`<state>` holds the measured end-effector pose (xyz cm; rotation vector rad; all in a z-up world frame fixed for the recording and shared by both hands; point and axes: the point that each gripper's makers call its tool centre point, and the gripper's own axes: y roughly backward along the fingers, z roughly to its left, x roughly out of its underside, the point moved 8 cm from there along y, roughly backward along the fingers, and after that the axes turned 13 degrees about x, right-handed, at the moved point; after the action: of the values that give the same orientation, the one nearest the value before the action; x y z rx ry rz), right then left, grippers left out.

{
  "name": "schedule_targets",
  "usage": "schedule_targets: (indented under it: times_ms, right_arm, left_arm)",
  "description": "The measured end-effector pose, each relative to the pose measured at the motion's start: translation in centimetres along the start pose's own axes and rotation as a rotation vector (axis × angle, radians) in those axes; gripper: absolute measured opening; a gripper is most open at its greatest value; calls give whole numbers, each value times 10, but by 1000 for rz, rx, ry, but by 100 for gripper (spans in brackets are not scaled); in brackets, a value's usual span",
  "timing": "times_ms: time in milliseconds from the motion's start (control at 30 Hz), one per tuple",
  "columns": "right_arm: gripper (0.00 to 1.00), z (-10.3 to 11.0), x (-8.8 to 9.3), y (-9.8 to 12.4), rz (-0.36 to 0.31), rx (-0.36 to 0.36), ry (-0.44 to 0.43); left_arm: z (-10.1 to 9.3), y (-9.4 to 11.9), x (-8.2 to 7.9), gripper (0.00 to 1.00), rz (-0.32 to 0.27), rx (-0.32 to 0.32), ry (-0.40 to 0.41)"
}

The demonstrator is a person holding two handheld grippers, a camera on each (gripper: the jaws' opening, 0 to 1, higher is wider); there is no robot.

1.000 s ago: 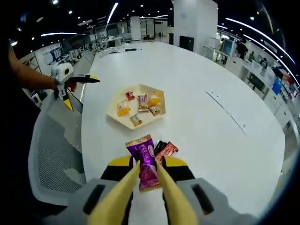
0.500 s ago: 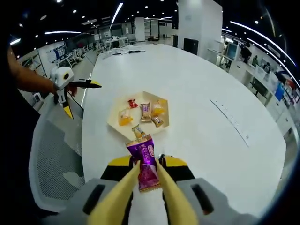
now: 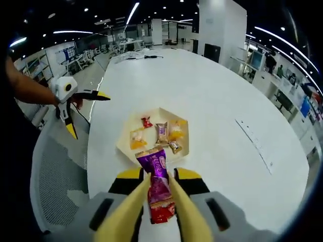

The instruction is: Place the target food into the container with the food tongs after gripping and lifting it, then release it inside without dropping or visibly crushing the food.

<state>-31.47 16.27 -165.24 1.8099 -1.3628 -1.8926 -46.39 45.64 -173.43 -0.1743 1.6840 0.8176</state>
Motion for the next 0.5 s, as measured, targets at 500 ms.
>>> schedule_targets:
  times_ms: [500]
  right_arm:
    - [22, 14, -44, -32, -21, -35, 34]
  left_arm:
    - [2, 1, -1, 99, -15, -17, -2]
